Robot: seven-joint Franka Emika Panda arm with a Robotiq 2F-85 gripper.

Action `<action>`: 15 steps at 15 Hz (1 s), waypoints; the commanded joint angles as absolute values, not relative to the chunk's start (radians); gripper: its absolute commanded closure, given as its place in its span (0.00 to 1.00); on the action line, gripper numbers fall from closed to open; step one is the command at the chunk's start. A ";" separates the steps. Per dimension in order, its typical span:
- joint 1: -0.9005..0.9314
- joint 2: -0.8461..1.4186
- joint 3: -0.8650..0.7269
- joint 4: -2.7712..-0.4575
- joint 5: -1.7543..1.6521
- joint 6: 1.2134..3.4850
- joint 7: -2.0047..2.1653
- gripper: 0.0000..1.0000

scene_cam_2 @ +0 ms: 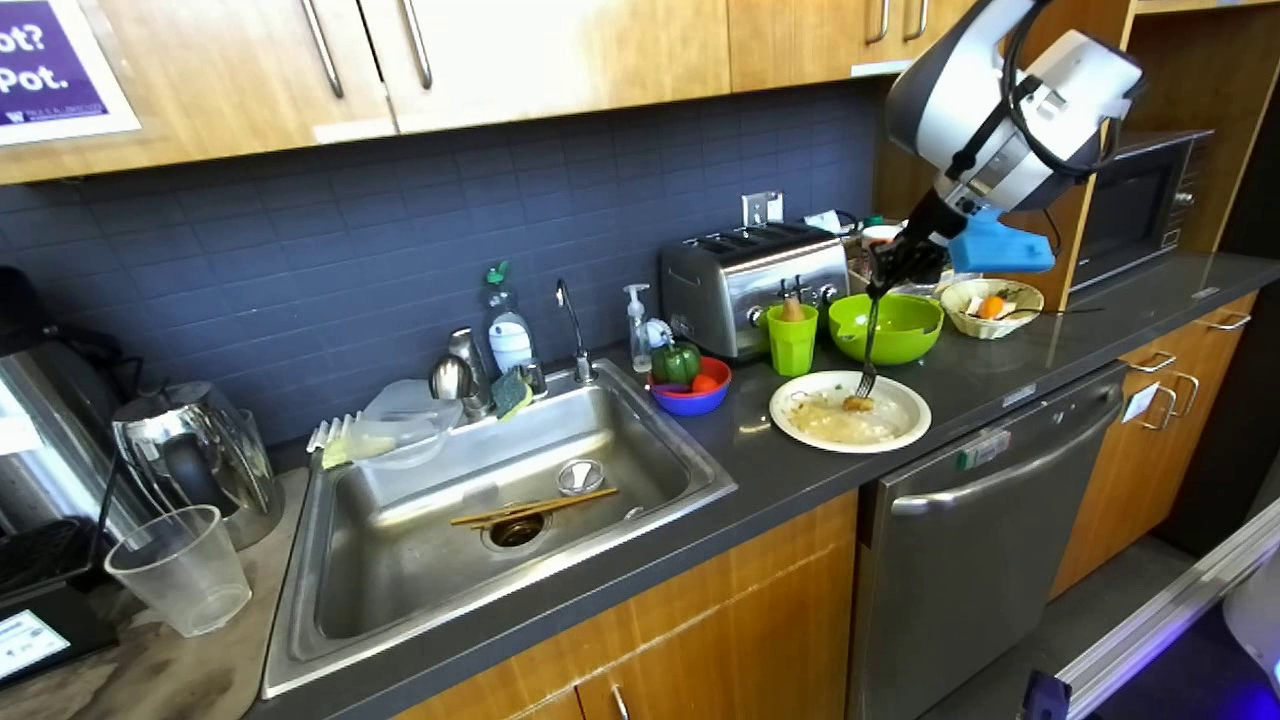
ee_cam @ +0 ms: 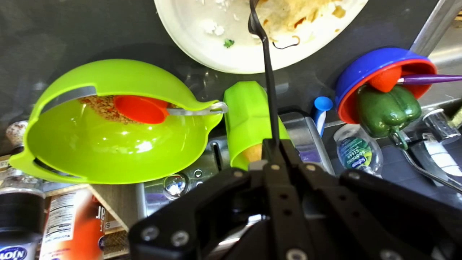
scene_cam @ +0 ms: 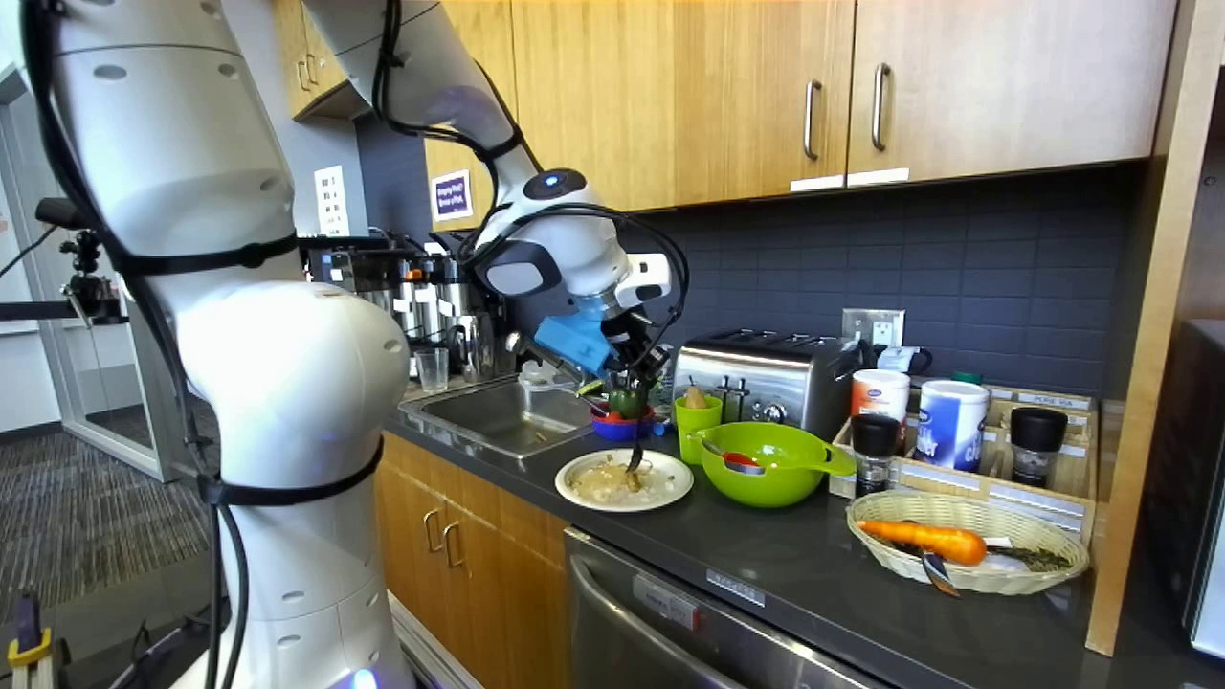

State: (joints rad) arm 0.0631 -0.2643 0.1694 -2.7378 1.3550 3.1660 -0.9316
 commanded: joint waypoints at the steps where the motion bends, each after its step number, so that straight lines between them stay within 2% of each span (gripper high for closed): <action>1: 0.053 -0.265 0.190 -2.748 1.327 3.188 -0.899 0.99; 15: 0.050 -0.215 0.196 -2.745 1.249 3.188 -0.826 0.99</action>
